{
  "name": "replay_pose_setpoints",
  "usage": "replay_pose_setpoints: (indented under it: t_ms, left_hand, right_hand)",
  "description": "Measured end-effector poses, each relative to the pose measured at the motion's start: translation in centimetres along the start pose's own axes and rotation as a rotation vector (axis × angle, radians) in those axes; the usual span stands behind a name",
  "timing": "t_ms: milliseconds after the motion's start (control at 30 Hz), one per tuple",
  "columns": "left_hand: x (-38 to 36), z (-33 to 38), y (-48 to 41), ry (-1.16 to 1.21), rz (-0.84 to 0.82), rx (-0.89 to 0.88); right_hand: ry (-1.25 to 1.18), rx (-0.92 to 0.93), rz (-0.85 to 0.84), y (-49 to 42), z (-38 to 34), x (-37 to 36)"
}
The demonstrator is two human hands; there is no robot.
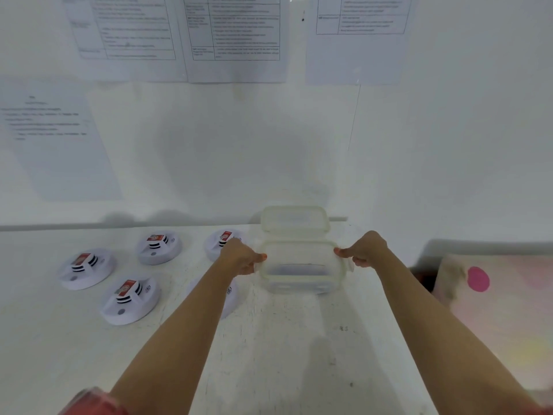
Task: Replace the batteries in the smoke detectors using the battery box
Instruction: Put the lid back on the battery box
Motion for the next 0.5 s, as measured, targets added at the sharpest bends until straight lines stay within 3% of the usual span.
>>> replay_pose_setpoints:
  t_ms: [167, 367, 433, 500]
  left_hand:
    - [-0.8, 0.7, 0.7, -0.002, -0.015, 0.018]
    - [-0.8, 0.3, 1.0, 0.072, -0.038, 0.01]
    - [-0.9, 0.6, 1.0, -0.015, -0.021, 0.003]
    - [-1.2, 1.4, 1.2, -0.29, 0.036, -0.043]
  right_hand:
    - [0.05, 0.027, -0.08, -0.4, -1.0, -1.7]
    - [-0.059, 0.016, -0.13, 0.3, -1.0, -2.0]
    - [0.026, 0.011, -0.139, 0.6, -1.4, -1.9]
    - [0.29, 0.019, -0.117, 0.8, -2.5, -2.0]
Point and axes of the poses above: each hand's wrist, its own y-axis away from the middle knuckle, its own x-axis out of the back of the hand, z = x × y, the point moved 4 cm from there along -y, towards the middle knuckle, and after that the axes turned 14 degrees about -z, right-handed, at the moved point
